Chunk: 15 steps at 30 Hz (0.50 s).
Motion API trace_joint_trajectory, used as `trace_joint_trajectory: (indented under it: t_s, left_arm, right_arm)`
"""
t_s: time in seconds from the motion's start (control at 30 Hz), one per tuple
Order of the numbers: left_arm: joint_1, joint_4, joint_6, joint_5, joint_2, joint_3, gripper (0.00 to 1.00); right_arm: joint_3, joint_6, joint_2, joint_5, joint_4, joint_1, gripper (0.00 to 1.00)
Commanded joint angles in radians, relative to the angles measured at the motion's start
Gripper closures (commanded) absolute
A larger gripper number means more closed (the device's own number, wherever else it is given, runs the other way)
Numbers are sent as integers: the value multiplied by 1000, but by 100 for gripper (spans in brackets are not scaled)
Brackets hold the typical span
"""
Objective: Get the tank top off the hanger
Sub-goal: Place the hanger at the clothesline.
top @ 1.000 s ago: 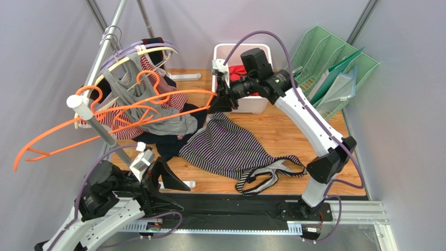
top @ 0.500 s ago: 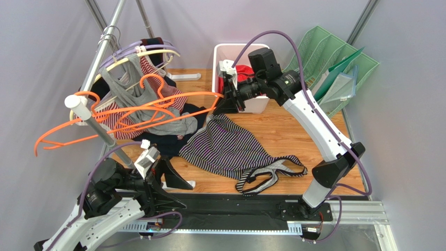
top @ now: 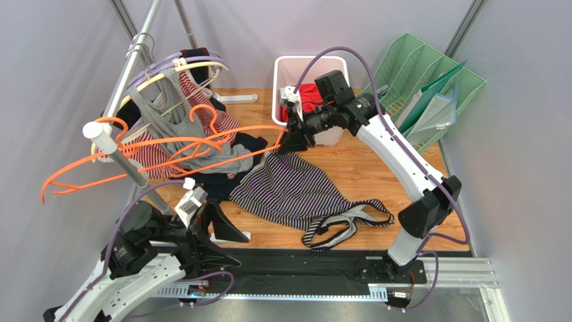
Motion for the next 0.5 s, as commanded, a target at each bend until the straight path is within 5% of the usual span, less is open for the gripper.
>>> trace_joint_trajectory:
  t_s: [0.0,0.47]
  left_arm:
    - [-2,43,-10,0,11,-8,29]
    - [0,25,-4,0,2,-8,29]
  right_arm:
    - [-10,4,-47,-6,97,-20,100]
    - [292,-161,135,-157,-89,-41,100]
